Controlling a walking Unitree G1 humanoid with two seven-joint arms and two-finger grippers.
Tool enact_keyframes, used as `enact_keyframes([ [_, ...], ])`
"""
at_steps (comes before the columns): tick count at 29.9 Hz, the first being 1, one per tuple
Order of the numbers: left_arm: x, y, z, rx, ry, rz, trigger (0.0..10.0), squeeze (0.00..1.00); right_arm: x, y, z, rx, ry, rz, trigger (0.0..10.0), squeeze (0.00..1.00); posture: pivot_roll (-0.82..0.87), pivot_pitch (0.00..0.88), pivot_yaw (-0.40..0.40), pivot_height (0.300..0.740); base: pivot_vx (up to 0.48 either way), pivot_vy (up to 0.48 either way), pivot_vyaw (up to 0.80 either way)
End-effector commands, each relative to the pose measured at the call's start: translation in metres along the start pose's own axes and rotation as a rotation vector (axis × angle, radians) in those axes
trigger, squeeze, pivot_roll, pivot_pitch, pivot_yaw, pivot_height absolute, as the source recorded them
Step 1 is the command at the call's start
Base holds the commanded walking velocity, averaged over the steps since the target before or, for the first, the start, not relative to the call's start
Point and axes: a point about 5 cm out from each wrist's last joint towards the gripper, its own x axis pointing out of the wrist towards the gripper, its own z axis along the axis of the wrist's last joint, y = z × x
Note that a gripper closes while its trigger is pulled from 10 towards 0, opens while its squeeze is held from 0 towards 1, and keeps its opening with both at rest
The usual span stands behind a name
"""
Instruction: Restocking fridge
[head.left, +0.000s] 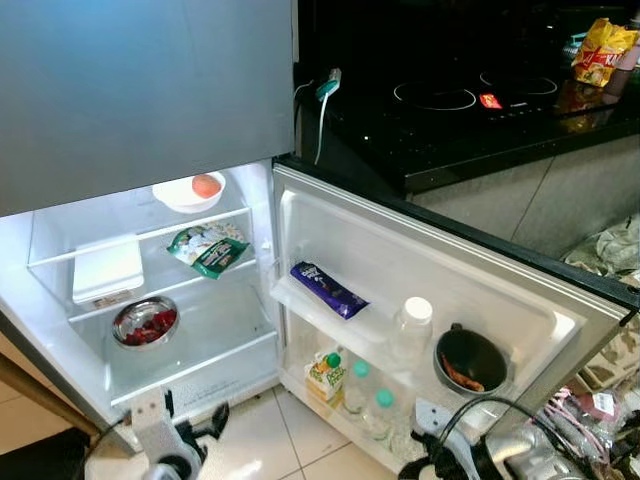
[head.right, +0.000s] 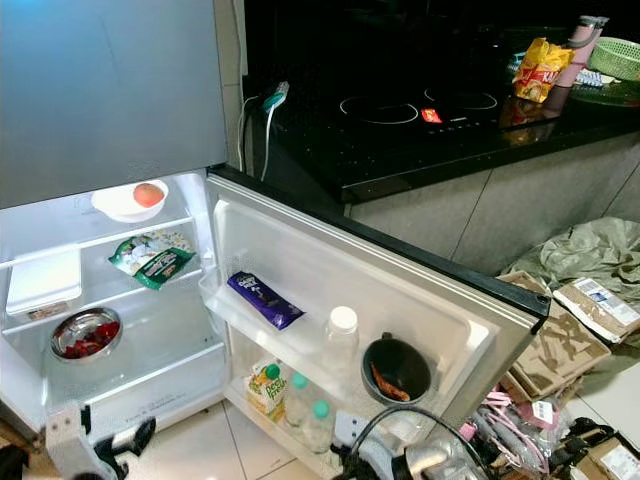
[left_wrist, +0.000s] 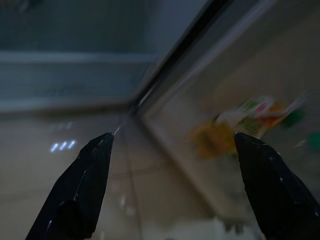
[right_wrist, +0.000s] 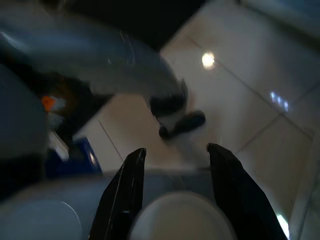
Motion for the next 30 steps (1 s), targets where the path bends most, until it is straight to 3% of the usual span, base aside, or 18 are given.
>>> enact_keyframes([
  [1, 0.002, -0.002, 0.011, 0.051, -0.028, -0.089, 10.0, 0.0, 0.01, 0.007, 0.011, -0.003, -0.073, 0.107, 10.0, 0.0, -0.09, 0.0, -0.028, 0.74, 0.0, 0.0, 0.0],
  [6, 0.012, -0.025, 0.027, 0.133, -0.071, -0.332, 10.0, 0.0, 0.008, 0.012, 0.047, -0.065, -0.209, 0.207, 10.0, 0.0, -0.08, 0.0, -0.033, 0.74, 0.0, 0.0, 0.0],
  [9, 0.015, -0.033, 0.031, 0.145, -0.086, -0.398, 10.0, 0.0, 0.008, 0.015, 0.059, -0.082, -0.262, 0.228, 10.0, 0.0, -0.08, 0.0, -0.035, 0.74, 0.0, 0.0, 0.0],
  [12, 0.015, -0.033, 0.031, 0.145, -0.086, -0.398, 10.0, 0.0, 0.008, 0.015, 0.059, -0.082, -0.262, 0.228, 10.0, 0.0, -0.08, 0.0, -0.035, 0.74, 0.0, 0.0, 0.0],
  [13, 0.018, -0.04, 0.033, 0.156, -0.096, -0.447, 10.0, 0.0, 0.008, 0.016, 0.071, -0.098, -0.311, 0.241, 10.0, 0.0, -0.08, 0.0, -0.035, 0.74, 0.0, 0.0, 0.0],
  [14, 0.024, -0.057, 0.036, 0.192, -0.101, -0.56, 10.0, 0.0, 0.006, 0.017, 0.101, -0.165, -0.426, 0.228, 10.0, 0.0, -0.08, 0.0, -0.035, 0.74, 0.0, 0.0, 0.0],
  [16, 0.024, -0.057, 0.036, 0.192, -0.101, -0.56, 10.0, 0.0, 0.006, 0.017, 0.101, -0.165, -0.426, 0.228, 10.0, 0.0, -0.08, 0.0, -0.035, 0.74, 0.0, 0.0, 0.0],
  [20, 0.028, -0.071, 0.04, 0.241, -0.103, -0.647, 10.0, 0.0, 0.004, 0.01, 0.139, -0.291, -0.518, 0.101, 10.0, 0.0, -0.08, 0.0, -0.035, 0.74, 0.0, 0.0, 0.0],
  [24, 0.029, -0.076, 0.042, 0.257, -0.109, -0.681, 10.0, 0.0, 0.0, 0.013, 0.168, -0.364, -0.558, 0.037, 10.0, 0.0, -0.08, 0.0, -0.035, 0.74, 0.0, 0.0, 0.0],
  [30, 0.028, -0.078, 0.038, 0.275, -0.09, -0.697, 10.0, 0.0, 0.002, 0.019, 0.189, -0.421, -0.59, -0.018, 10.0, 0.0, -0.08, 0.0, -0.035, 0.74, 0.0, 0.0, 0.0],
])
